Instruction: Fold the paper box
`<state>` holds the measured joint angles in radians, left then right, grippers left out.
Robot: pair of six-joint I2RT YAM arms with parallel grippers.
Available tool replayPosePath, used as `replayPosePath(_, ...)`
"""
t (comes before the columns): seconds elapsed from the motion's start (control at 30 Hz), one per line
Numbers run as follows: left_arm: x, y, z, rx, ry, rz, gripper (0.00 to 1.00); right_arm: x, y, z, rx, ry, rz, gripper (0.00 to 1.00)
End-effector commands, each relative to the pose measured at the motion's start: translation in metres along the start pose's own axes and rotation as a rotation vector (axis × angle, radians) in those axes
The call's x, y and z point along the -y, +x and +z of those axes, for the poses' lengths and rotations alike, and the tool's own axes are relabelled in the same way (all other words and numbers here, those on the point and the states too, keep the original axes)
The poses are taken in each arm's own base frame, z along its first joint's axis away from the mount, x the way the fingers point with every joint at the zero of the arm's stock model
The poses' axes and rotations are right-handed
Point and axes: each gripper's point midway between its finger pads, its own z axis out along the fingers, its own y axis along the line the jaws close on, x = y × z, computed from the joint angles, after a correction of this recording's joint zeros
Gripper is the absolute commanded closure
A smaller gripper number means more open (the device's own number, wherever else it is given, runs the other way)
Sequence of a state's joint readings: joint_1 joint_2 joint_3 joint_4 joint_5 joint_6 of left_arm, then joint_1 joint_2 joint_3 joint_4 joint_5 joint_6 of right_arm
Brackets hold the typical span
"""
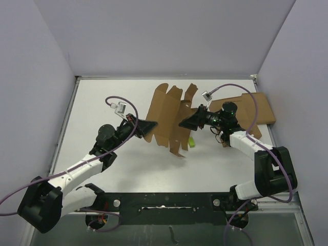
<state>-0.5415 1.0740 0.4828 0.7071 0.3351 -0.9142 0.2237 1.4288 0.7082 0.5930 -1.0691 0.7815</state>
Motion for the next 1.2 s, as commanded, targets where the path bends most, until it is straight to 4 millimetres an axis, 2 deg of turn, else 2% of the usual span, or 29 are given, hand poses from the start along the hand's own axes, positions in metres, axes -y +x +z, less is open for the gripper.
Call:
replayPosePath(0.0, 0.032, -0.021, 0.011, 0.111, 0.102, 0.022, 1.00, -0.013, -0.014, 0.001, 0.049, -0.003, -0.039, 0.13)
replayPosePath(0.33, 0.048, -0.007, 0.019, 0.113, 0.155, 0.005, 1.00, -0.007, -0.011, 0.003, 0.048, 0.014, -0.033, 0.12)
replayPosePath(0.73, 0.053, 0.006, 0.029, 0.104, 0.198, -0.041, 1.00, -0.024, -0.014, 0.002, 0.058, -0.061, -0.063, 0.16)
replayPosePath(0.9, 0.049, 0.010, 0.033, 0.102, 0.200, -0.057, 1.00, -0.031, -0.015, 0.000, 0.067, -0.085, -0.078, 0.22)
replayPosePath(1.17, 0.028, 0.017, 0.029, 0.115, 0.128, -0.061, 1.00, -0.032, -0.018, -0.003, 0.074, -0.090, -0.084, 0.33)
